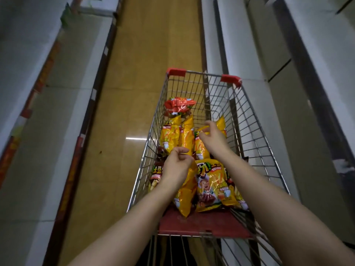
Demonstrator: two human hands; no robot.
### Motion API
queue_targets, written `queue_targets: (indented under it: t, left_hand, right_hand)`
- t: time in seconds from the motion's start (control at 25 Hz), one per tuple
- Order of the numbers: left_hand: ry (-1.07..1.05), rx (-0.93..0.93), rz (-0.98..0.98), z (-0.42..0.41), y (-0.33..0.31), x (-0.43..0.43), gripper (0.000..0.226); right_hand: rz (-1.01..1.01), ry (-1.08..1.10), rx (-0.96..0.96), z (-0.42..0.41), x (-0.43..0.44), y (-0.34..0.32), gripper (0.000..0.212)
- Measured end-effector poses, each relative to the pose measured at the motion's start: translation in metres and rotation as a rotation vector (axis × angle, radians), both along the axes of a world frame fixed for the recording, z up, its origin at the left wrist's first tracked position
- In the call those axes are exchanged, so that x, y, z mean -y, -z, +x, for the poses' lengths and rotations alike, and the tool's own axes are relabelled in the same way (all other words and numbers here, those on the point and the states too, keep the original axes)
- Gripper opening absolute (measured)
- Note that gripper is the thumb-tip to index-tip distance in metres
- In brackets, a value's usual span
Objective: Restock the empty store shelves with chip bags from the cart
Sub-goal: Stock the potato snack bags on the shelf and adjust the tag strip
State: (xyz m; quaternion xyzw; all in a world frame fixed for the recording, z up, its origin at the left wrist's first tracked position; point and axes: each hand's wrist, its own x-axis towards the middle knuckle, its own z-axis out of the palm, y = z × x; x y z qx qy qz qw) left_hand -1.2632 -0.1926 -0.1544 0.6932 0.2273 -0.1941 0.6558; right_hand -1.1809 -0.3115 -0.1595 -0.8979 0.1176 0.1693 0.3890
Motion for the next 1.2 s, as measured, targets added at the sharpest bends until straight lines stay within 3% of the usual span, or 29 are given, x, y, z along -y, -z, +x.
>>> queue_targets:
  t: [0.24,0.48,0.64,0.8,1.04,1.2]
  left_hand:
    - [-0.077,-0.031,-0.037,0.035,0.033,0.010,0.017]
    - [-0.062,-0.047,0.012,0.043,0.049,-0.006,0.020]
    - [-0.006,-0.075,0.009,0.037,0.058,-0.003,0.015]
    - [-0.005,-0.060,0.018,0.034,0.054,0.002,0.015]
    - [-0.024,-0.042,0.060,0.027,0.021,0.009,0.013]
    - [-0.158,0.046,0.130,0.039,-0.021,-0.006,0.014]
  right_hand:
    - [0.111,0.094,-0.079,0.099,-0.003,0.068,0.050]
    - [0.495,0.280,-0.221,0.167,-0.021,0.111,0.043]
    - [0.611,0.445,-0.271,0.167,-0.018,0.144,0.043]
    - [0.801,0.533,-0.116,0.125,-0.002,0.098,0.017]
    - [1.091,0.478,0.200,0.062,0.067,-0.001,0.027]
    - [1.204,0.345,0.290,0.015,0.101,-0.077,0.010]
